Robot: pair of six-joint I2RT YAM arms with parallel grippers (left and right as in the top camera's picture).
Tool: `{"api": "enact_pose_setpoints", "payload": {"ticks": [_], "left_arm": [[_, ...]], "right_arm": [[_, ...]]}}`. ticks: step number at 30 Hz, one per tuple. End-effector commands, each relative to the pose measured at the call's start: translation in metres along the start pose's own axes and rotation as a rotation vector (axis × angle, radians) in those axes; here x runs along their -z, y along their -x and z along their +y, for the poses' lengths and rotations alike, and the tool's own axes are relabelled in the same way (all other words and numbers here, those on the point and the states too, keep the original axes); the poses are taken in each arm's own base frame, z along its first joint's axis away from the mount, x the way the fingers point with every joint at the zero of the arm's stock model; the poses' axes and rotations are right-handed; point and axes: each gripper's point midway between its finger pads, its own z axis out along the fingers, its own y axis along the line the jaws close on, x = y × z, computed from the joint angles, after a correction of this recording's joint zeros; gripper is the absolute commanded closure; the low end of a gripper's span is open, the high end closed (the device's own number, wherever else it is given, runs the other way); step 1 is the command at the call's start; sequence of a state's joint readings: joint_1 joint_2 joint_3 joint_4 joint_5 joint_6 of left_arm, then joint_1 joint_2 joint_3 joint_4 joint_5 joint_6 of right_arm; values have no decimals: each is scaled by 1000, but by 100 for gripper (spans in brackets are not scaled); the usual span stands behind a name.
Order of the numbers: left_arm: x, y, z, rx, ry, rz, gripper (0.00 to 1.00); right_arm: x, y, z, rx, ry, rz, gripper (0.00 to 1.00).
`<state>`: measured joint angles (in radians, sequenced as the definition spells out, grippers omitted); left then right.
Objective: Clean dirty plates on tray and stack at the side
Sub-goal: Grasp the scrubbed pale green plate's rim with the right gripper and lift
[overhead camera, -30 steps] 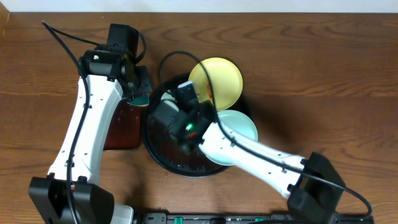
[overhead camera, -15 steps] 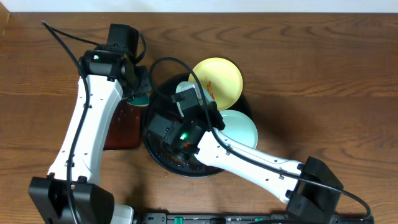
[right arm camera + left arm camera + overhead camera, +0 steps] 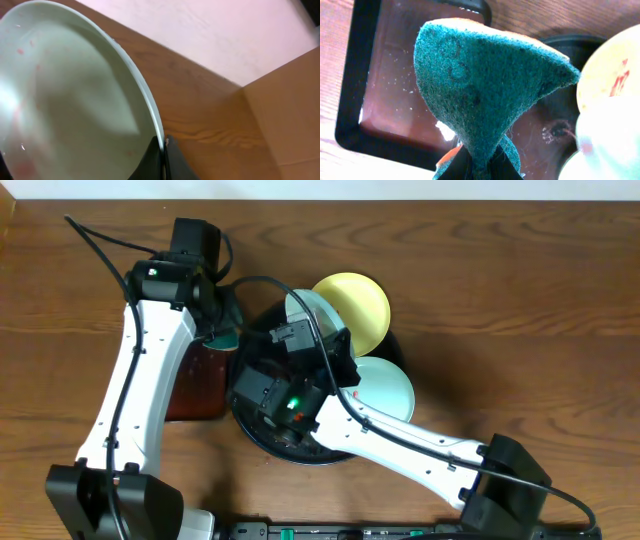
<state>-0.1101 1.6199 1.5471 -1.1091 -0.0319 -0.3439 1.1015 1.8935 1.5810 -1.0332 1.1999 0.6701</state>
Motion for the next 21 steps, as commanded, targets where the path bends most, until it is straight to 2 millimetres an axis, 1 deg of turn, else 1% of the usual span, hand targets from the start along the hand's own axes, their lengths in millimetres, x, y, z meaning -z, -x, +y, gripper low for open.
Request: {"api": "enact_pose_setpoints", "payload": {"ticks": [1,2,3,6,9,13,16,19,21], "left_arm": [[-1,2,4,64,9,1,92],[-1,1,4,63,12,7,92],[-1,-1,5,62,15,13,93],[-1,-1,5,63,16,14,93],[-1,-1,5,62,16,14,92],[-4,-5,7,61,22,28,92],[-9,-10,8,60,29,43,92],[-12,-13,9,58,35,56,92],[-12,-14,10,57,36,58,92]], "right_arm": [[-13,1,3,-4,73,64,99],[-17,-1,9,26,119,90,99],[-23,-4,21,49,204,134,99],[-29,-15,45,59,387,227,99],[-31,-22,53,48,501,295,99],[-29,-17,52,17,615,321,99],[-26,-8,43,-21,693,322,99],[-26,1,24,-89,750,334,99],[-30,5,8,-135,768,346,99]]}}
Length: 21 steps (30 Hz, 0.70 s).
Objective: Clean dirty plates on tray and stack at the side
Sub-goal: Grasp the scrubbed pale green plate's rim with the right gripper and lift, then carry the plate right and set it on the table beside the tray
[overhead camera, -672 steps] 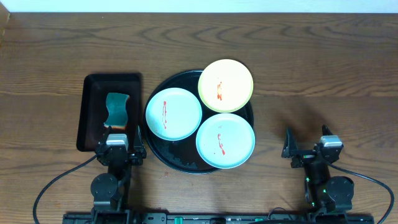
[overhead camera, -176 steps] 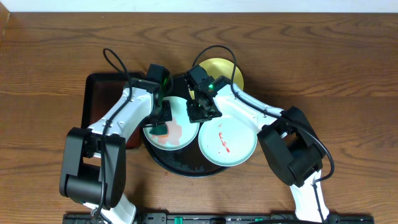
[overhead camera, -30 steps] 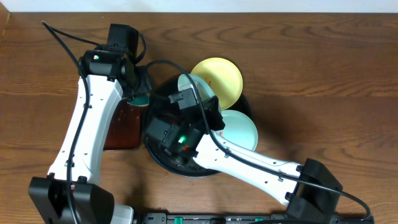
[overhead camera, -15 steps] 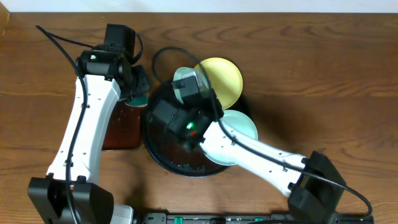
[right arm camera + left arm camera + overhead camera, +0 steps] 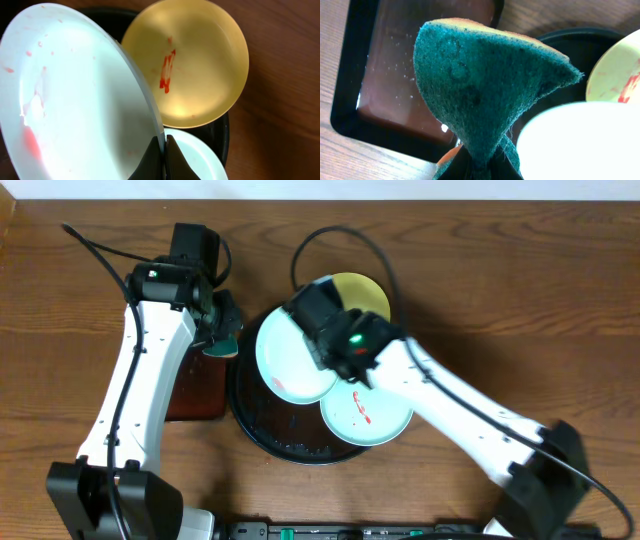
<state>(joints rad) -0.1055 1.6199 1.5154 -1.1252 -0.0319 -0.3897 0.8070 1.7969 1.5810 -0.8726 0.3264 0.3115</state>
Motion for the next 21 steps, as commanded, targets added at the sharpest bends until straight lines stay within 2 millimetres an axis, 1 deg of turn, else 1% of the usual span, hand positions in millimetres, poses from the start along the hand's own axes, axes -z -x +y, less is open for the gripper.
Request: {"api": "enact_pose_setpoints", "payload": {"ticks": [1,5,7,9,10,15,16,19,20,21], "left_arm": [[-5,-2,4,11,15,15,92],[-5,-2,4,12,14,14,93],[-5,-1,3,8,13,11,92],[-5,1,2,1,9,4,92],[-5,1,2,1,8,0,92],[-5,3,1,2,5,-6,92],[-5,3,1,3,4,-7,92],[-5,5,0,3,1,-13,92],[-5,5,0,3,0,-16,92],[-5,6,0,3,0,-16,92]], "right_arm": [[32,17,-23,-88,126,-36,99],[37,18,-67,-260,173,-9,99],[36,14,-88,-319,192,20,99],[33,4,-115,-388,182,64,99],[31,-5,-134,-433,159,96,99],[29,-45,-207,-594,48,205,99],[28,-56,-225,-630,7,228,99],[24,-83,-257,-704,-74,274,99],[21,-95,-267,-734,-93,295,99],[18,-102,-271,-744,-98,307,99]]}}
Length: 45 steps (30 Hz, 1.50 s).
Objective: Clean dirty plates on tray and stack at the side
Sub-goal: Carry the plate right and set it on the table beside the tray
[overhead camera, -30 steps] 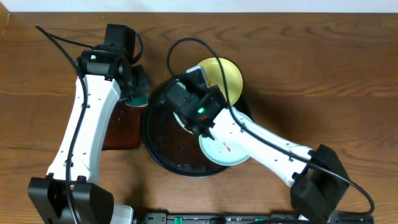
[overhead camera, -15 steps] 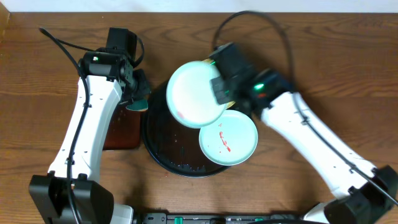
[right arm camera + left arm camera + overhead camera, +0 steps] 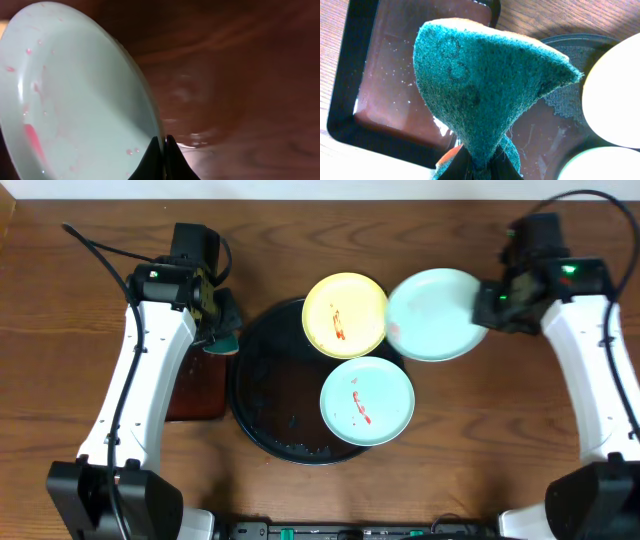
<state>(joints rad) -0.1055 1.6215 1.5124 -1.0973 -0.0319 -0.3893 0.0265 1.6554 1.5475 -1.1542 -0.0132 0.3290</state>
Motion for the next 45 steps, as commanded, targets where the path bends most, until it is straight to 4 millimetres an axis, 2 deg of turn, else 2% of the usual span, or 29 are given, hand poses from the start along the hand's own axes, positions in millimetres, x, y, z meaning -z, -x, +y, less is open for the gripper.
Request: {"api": "enact_pose_setpoints", "payload": {"ticks": [1,6,10,12,17,20,23,25,28,31,33,34,37,42,45], "left_arm": [[-3,0,3,2,9,3,92],[-3,4,1,3,3,-9,92],[-3,8,-1,5,-5,-25,92],[-3,8,-1,6,-5,-26,92],[-3,7,-1,4,-6,-25,92],[-3,7,-1,4,-5,-25,92],[-3,7,-1,4,-5,-25,92],[-3,7,-1,4,-5,-25,93],[-3,7,-1,4,-5,-25,92],[-3,7,-1,4,-5,-25,92],[-3,7,-1,4,-5,-25,93],[-3,7,-1,4,-5,-25,92],[-3,7,-1,4,-5,-25,92],[-3,7,-1,4,-5,-25,92],[-3,7,-1,4,-5,-25,92]], "right_arm": [[-14,-10,-34,-67,-50,42,99],[-51,-29,-65,-129,-80,85,99],[-83,-41,-68,-141,-49,79,99],[-92,-49,-69,-141,-49,86,99],[-107,-64,-78,-133,-81,103,98],[-107,-67,-83,-130,-109,107,83],[-102,-63,-81,-120,-105,108,76],[-94,-58,-73,-97,-68,115,75],[-70,-49,-35,6,137,142,73],[-46,-49,6,117,333,152,72],[-42,-55,18,143,356,169,72],[-43,-67,29,177,358,202,71],[-49,-89,44,214,351,257,68],[-67,-123,50,242,259,323,66],[-76,-137,57,264,254,338,64]]}}
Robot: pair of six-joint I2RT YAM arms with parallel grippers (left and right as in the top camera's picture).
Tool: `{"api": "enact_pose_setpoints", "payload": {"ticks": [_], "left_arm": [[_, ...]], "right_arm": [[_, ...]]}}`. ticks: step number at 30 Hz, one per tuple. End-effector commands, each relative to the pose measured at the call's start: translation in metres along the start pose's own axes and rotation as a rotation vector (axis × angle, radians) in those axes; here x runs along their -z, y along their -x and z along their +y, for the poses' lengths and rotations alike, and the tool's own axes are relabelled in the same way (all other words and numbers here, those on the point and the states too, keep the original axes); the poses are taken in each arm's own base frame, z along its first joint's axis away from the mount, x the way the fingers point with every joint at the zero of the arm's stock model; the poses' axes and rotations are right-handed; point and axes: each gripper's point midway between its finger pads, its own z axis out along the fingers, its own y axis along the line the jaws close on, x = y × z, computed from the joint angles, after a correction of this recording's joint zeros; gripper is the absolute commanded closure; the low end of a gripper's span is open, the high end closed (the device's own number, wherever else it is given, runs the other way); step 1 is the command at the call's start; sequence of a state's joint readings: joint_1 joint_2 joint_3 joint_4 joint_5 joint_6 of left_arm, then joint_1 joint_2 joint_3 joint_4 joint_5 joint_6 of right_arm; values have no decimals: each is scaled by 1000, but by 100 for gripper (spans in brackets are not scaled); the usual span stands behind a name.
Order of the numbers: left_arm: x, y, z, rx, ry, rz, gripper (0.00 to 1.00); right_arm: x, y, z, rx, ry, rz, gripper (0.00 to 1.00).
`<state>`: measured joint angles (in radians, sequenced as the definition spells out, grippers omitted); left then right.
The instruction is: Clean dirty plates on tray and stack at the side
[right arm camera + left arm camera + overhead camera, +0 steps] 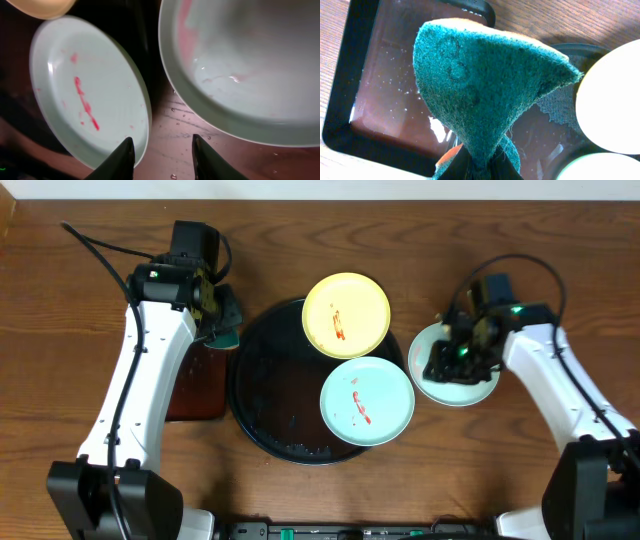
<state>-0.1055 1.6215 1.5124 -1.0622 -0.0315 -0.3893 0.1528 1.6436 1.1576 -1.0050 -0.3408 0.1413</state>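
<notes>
A round black tray [270, 395] holds a yellow plate [346, 310] and a mint plate [367, 402], both smeared red. Another mint plate [455, 385] lies on the wood to the right of the tray; my right gripper [447, 363] hovers over it, open and empty. In the right wrist view that plate [240, 65] shows faint pink streaks, the tray's mint plate [90, 90] is at left, and the right gripper [162, 150] is over wet wood. My left gripper [222, 330] is shut on a green sponge [485, 85] at the tray's left rim.
A rectangular black basin [195, 385] with brownish water sits left of the tray, under the left arm. The basin [390, 95] fills the left of the left wrist view. Water drops lie on the wood by the right plate.
My right gripper held the mint plate up at the right of the tray; the plate now lies flat on the table there and the gripper is open above it. The left arm barely moved.
My right gripper held a mint plate on edge over the tray beside the sponge. Then it held it flat above the tray, then out past the tray's right side. Now the plate rests on the table, let go. The left gripper kept the sponge throughout.
</notes>
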Motion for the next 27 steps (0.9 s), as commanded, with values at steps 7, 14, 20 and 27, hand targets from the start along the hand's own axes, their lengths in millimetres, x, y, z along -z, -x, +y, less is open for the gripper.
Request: {"api": "enact_pose_setpoints", "payload": {"ticks": [7,14,20,27], "left_arm": [[-3,0,3,1,10,6,93],[-3,0,3,1,10,6,92],[-3,0,3,1,10,6,93],[-3,0,3,1,10,6,92]], "right_arm": [[-36,-17,18,53,-17,7,59],[-47,-22,11,57,-114,-6,60],[-49,-21,9,62,-125,-13,69],[-61,-20,5,58,-118,-46,81]]}}
